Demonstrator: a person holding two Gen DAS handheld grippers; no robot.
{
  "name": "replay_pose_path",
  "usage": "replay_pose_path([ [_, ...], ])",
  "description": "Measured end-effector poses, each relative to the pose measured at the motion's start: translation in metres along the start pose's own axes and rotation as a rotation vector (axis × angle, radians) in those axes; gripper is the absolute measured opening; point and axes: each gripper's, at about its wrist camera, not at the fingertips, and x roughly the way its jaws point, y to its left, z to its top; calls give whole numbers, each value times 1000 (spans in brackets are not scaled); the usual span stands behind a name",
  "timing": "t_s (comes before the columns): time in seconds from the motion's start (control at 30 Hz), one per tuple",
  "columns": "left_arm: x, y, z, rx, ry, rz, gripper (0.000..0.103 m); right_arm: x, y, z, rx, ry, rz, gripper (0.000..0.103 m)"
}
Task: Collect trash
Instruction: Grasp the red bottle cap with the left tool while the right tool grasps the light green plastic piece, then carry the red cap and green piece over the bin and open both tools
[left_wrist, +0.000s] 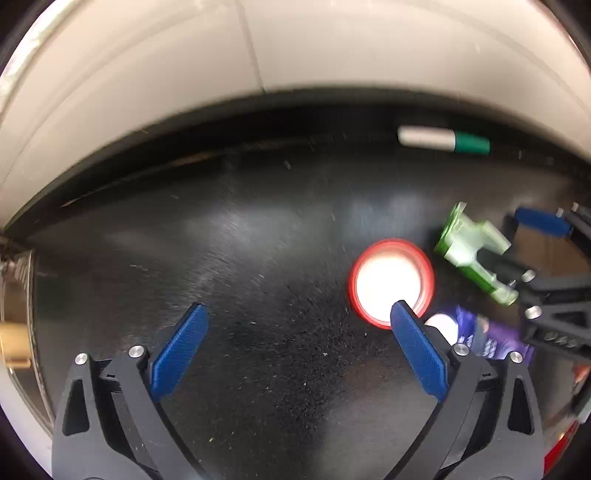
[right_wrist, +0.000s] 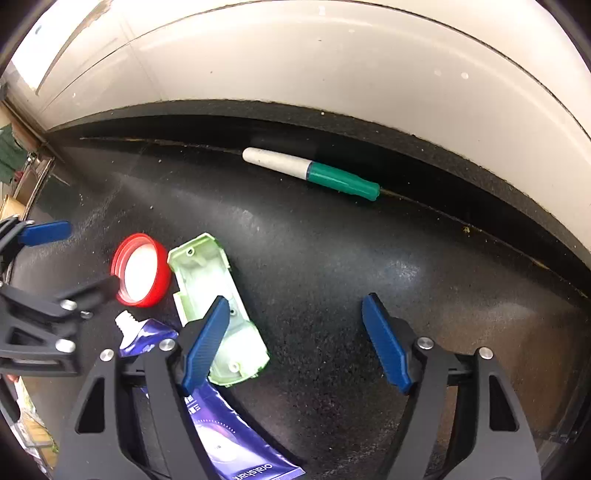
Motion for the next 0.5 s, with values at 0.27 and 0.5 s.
replay_pose_path([
  [0.27,-5,0,-15,-27,10,-174,3,-11,14,-10,31,-5,103,8],
  [0.5,-37,7,-49,-56,-37,-166,3,-46,12,-31,45,-52,92,6],
])
